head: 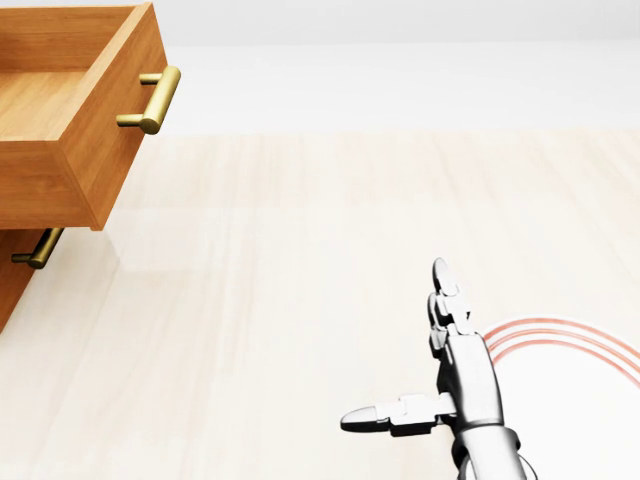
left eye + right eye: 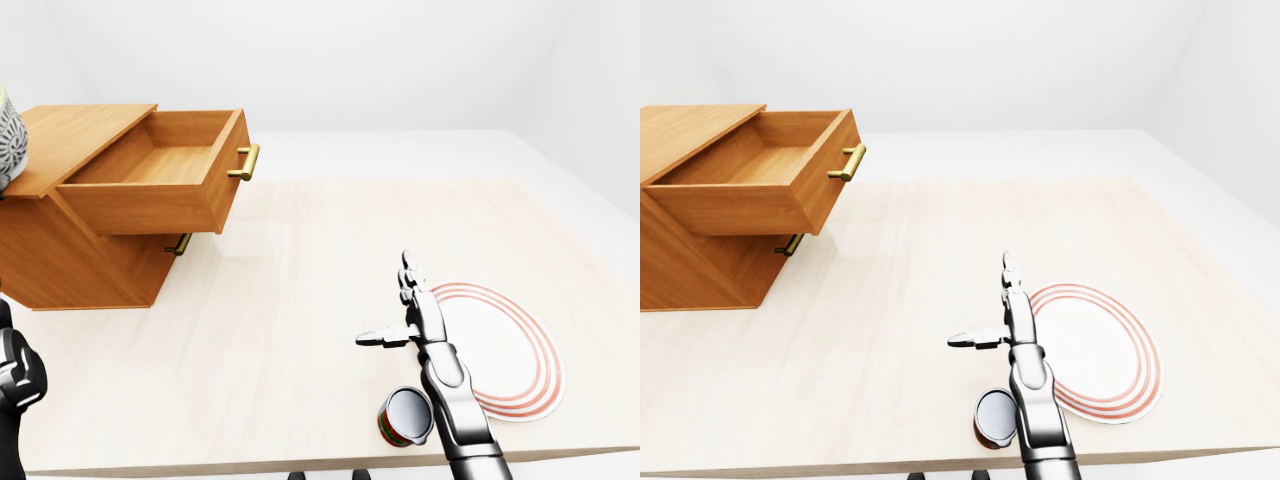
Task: Put the bowl on top of the cabinet.
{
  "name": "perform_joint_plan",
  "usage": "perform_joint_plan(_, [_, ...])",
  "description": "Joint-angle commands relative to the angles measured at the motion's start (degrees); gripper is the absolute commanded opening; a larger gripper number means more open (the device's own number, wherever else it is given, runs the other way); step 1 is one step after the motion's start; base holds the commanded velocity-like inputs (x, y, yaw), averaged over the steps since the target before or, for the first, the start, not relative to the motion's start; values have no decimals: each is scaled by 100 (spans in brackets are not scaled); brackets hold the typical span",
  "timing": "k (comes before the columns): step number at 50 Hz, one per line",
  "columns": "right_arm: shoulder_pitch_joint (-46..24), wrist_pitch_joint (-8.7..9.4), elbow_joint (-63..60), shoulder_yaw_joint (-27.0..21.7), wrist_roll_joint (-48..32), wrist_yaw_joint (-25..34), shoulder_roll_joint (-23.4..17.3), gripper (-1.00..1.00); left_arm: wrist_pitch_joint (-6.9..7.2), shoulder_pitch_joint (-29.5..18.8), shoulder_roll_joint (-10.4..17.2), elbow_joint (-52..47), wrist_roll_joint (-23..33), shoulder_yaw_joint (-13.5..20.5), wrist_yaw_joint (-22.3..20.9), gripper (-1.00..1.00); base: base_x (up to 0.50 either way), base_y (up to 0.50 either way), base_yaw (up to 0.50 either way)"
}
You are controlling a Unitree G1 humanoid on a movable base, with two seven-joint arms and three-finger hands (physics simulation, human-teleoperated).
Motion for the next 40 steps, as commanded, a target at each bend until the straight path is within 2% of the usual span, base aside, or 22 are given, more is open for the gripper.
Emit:
perform_joint_plan(1, [-45, -16, 77, -26, -1, -20, -6, 100, 0, 386, -899, 364, -175, -134, 1, -91, 0, 0, 0])
perform_joint_plan(24, [-69, -60, 193, -29, -14, -46, -6, 100, 0, 552, -1268, 470, -110, -94, 1, -90, 0, 0, 0])
perform_joint_plan(40, [-139, -160, 398, -15, -48, -80, 3, 100, 0, 533, -1562, 529, 18, -147, 1, -90, 0, 0, 0])
